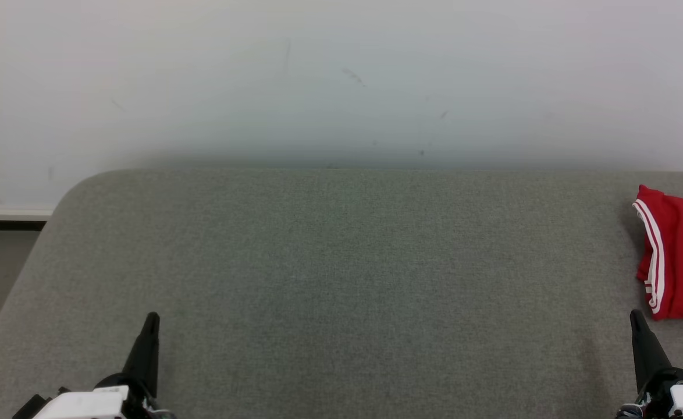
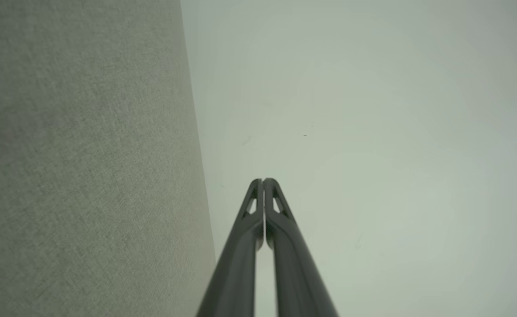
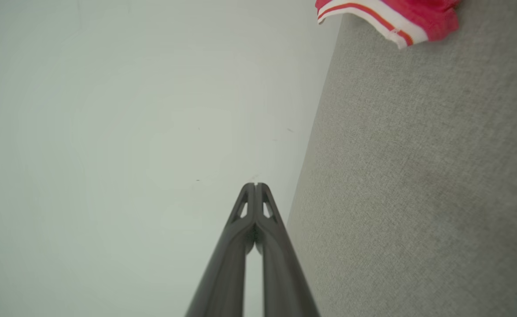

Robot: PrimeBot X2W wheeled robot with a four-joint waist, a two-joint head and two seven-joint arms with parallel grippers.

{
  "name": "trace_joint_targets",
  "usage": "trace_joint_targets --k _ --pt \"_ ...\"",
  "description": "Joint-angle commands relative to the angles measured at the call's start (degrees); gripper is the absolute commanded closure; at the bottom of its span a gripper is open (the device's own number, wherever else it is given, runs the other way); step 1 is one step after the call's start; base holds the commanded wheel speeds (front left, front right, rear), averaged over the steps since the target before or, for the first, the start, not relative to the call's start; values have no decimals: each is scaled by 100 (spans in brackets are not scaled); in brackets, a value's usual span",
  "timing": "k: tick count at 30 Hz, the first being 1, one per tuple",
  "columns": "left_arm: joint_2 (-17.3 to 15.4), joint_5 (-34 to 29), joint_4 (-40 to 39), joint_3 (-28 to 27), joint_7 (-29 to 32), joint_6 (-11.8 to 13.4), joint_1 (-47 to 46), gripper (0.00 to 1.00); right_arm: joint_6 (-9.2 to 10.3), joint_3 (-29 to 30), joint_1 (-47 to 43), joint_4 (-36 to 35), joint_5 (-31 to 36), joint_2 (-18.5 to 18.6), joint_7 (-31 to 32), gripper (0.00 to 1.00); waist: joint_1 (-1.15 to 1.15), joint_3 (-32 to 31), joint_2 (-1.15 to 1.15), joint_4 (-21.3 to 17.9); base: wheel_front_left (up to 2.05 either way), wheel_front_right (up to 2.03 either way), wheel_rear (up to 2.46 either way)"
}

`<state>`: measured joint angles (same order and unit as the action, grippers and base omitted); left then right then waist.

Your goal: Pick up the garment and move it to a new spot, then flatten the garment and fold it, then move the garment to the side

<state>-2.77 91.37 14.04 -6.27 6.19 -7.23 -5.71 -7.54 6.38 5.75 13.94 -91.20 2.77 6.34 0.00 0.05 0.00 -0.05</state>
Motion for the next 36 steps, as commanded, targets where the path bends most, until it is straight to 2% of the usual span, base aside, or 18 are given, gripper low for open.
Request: trace_joint_targets --k 1,36 --pt "-39 141 6 -31 43 -46 -93 100 10 32 92 18 -130 19 31 100 0 9 0 4 0 0 0" --pt "-31 137 6 -38 51 -39 -90 100 10 30 93 18 -126 19 39 100 0 13 0 5 0 0 0"
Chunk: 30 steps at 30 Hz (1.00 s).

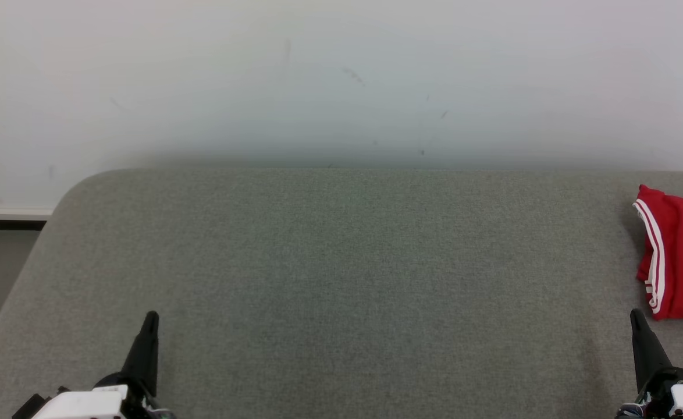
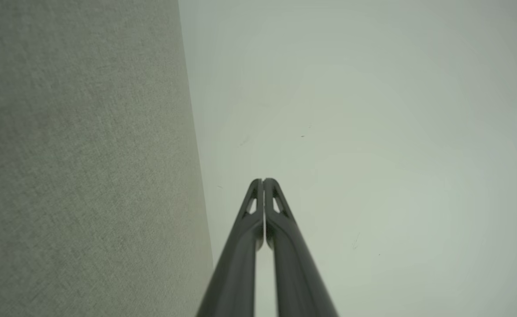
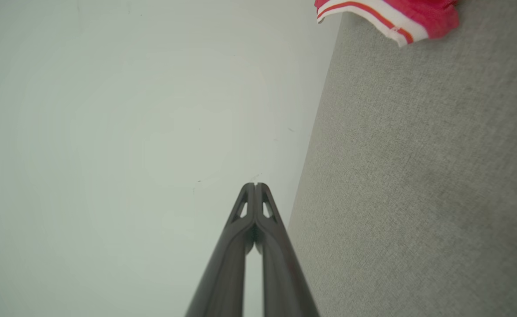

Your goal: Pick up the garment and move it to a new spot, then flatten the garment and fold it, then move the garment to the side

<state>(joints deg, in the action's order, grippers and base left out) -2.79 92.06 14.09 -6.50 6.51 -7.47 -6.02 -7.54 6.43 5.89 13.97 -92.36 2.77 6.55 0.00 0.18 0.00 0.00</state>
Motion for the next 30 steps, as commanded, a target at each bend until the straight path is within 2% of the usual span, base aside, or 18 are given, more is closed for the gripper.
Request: trace_joint_targets --k 1,30 --pt "-30 68 0 -15 20 -16 -58 100 10 24 79 14 -10 19 17 100 0 0 0 0 0 0 0" --pt "-26 63 -1 -19 23 -16 -58 100 10 23 79 14 -11 19 17 100 0 0 0 0 0 0 0"
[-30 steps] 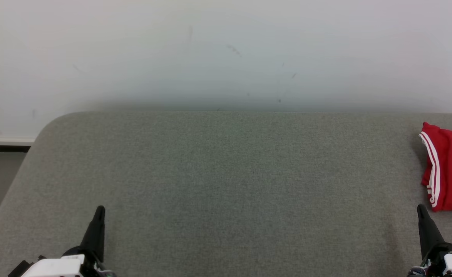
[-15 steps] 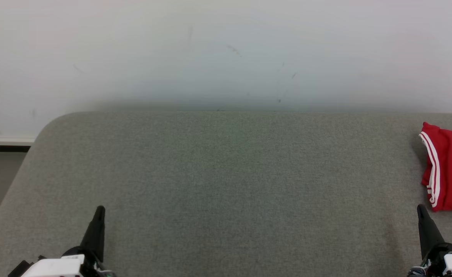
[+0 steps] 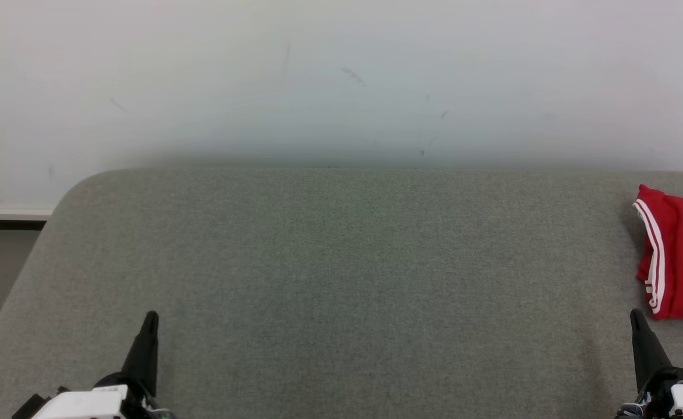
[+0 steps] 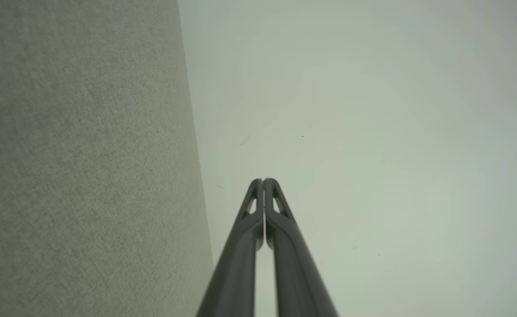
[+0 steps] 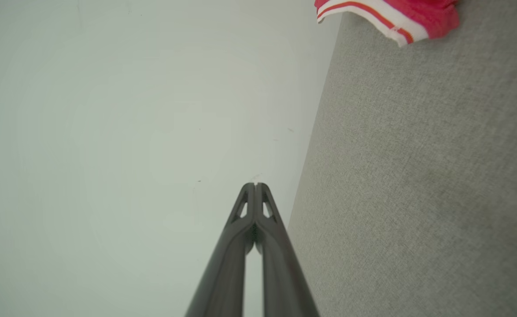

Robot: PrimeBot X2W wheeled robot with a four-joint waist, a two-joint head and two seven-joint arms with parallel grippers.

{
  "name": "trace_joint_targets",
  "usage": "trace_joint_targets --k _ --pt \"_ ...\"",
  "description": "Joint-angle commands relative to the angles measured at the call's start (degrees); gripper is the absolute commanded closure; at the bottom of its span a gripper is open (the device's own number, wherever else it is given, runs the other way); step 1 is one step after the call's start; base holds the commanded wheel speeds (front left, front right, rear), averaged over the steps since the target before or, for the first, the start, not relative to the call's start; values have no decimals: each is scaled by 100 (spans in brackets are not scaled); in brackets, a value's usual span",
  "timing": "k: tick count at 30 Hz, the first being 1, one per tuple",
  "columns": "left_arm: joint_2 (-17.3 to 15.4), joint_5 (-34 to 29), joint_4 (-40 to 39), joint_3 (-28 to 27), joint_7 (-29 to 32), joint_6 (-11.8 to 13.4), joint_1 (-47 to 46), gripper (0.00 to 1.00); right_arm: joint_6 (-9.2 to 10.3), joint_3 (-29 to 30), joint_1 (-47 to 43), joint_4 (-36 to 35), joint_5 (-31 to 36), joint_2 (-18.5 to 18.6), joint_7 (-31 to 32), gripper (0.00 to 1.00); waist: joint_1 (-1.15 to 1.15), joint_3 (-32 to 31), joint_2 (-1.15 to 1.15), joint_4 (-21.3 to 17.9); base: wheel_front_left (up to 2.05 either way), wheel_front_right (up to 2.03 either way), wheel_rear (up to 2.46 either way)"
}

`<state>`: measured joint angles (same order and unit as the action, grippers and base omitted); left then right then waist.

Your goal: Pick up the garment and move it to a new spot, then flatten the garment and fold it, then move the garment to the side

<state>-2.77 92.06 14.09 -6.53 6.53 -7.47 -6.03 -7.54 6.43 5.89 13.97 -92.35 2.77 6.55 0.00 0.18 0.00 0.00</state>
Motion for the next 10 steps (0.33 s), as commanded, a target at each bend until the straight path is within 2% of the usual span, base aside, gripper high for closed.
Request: trace_joint_targets --k 1,10 --pt "-27 63 -1 -15 21 -16 -58 100 10 23 79 14 -12 19 17 100 0 0 0 0 0 0 0" --pt "-27 62 -1 -16 22 -16 -58 100 10 23 80 13 -12 19 17 100 0 0 0 0 0 0 0"
